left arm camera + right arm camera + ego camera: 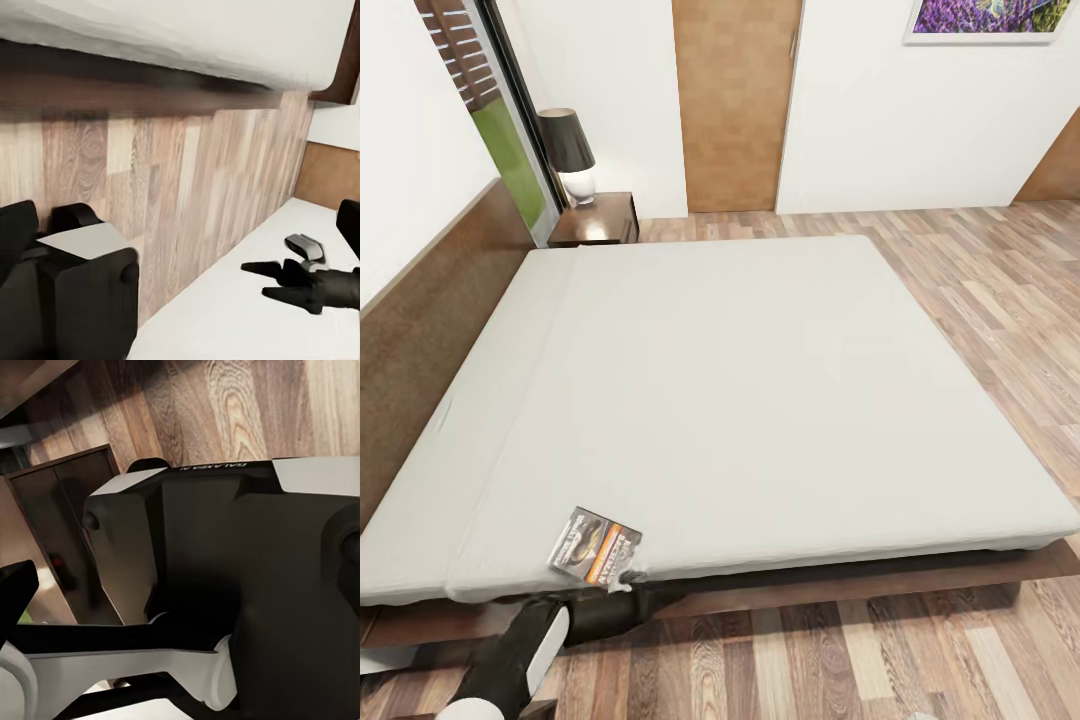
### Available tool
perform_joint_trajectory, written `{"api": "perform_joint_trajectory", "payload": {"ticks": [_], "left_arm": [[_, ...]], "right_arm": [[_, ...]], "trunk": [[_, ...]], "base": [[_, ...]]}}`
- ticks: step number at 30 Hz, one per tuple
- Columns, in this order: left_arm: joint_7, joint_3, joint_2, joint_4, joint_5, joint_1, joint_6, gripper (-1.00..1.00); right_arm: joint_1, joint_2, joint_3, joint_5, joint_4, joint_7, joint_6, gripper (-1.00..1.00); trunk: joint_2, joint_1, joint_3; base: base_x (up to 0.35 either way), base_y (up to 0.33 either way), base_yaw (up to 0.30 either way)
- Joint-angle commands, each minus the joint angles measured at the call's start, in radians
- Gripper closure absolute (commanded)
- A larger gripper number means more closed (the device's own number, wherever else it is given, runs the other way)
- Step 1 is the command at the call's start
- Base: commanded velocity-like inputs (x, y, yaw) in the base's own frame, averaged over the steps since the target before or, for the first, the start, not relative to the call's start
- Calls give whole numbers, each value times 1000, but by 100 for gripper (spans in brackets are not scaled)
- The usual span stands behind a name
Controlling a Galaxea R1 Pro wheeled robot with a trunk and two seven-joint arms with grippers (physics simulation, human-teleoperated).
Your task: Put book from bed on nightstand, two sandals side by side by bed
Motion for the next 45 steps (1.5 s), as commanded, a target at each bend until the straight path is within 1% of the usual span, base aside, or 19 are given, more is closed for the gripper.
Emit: {"api": "perform_joint_trajectory", "payload": {"ticks": [1, 3, 5, 6, 7, 8, 9, 10, 13, 17, 19, 21, 23, 25, 28, 29, 32, 36, 45], "left_arm": [[-2, 0, 0, 23, -11, 10, -24, -100], [-2, -1, 0, 89, -53, 21, -82, -100], [-2, -6, 0, 156, -112, 26, -149, -100], [-2, -8, 0, 170, -129, 26, -168, -100], [-4, -11, 1, 193, -161, 27, -209, -100], [-4, -12, 1, 203, -175, 28, -230, -100], [-5, -14, 2, 233, -208, 28, -287, -100], [-3, -16, 0, 268, -228, 28, -333, -100], [0, -18, -3, 312, -246, 29, -392, -100], [1, -17, 1, 351, -254, 29, -452, -100], [11, -15, 11, 402, -255, 29, -510, -100], [26, -14, 14, 424, -255, 29, -544, -100], [66, -14, 17, 441, -253, 29, -573, -100], [87, -14, 17, 446, -252, 29, -581, -100], [100, -14, 16, 449, -251, 29, -586, -100], [102, -14, 16, 450, -250, 29, -586, -100], [102, 3, 16, 433, -233, 32, -577, -100], [102, 9, 18, 416, -232, 32, -576, -100], [102, 11, 21, 446, -235, 84, -575, -100]], "right_arm": [[-1, -1, -7, -3, 4, 4, 5, -100], [-2, -1, -7, -3, 4, 4, 5, -100], [-2, -1, -7, -4, 4, 4, 5, -100], [-2, -1, -7, -4, 4, 4, 5, -100], [-1, -1, -7, -4, 4, 4, 5, -100], [-2, -1, -7, -4, 4, 4, 5, -100], [-2, -1, -7, -4, 5, 4, 5, -100], [-2, -1, -7, -4, 5, 4, 5, -100], [-2, -1, -7, -4, 5, 4, 5, -100], [-2, -1, -7, -4, 5, 5, 5, -100], [-2, -1, -7, -4, 5, 4, 5, -100], [-2, -1, -7, -4, 5, 5, 5, -100], [-2, -1, -7, -4, 5, 4, 5, -100], [-1, -1, -7, -4, 5, 5, 5, -100], [-2, -1, -7, -4, 5, 5, 5, -100], [-2, -1, -7, -4, 5, 5, 5, -100], [-19, -11, -19, -8, 7, 22, 22, -100], [-28, -13, -18, -8, 7, 21, 40, -100], [-28, -16, -18, -8, 7, 18, 38, -100]], "trunk": [[-1, 0, -1], [-1, 0, -1], [-1, 0, -1], [-1, 0, -1], [-1, 0, -1], [-1, 0, -1], [-1, 0, -1], [-1, 0, -1], [-1, 0, -1], [-1, 0, -1], [-1, 0, -1], [-1, 0, -1], [-1, 0, -1], [-1, 0, -1], [-1, 0, -1], [-1, 0, -1], [-1, 0, -1], [-1, 0, -1], [-1, 0, -1]], "base": [[0, 0, 0], [0, 0, 0], [0, 0, 0], [0, 0, 0], [0, 0, 0], [0, 0, 0], [0, 0, 0], [0, 0, 0], [0, 0, 0], [0, 0, 0], [0, 0, 0], [0, 0, 0], [0, 0, 0], [0, 0, 0], [0, 0, 0], [0, 0, 0], [0, 0, 0], [0, 0, 0], [0, 0, 0]]}}
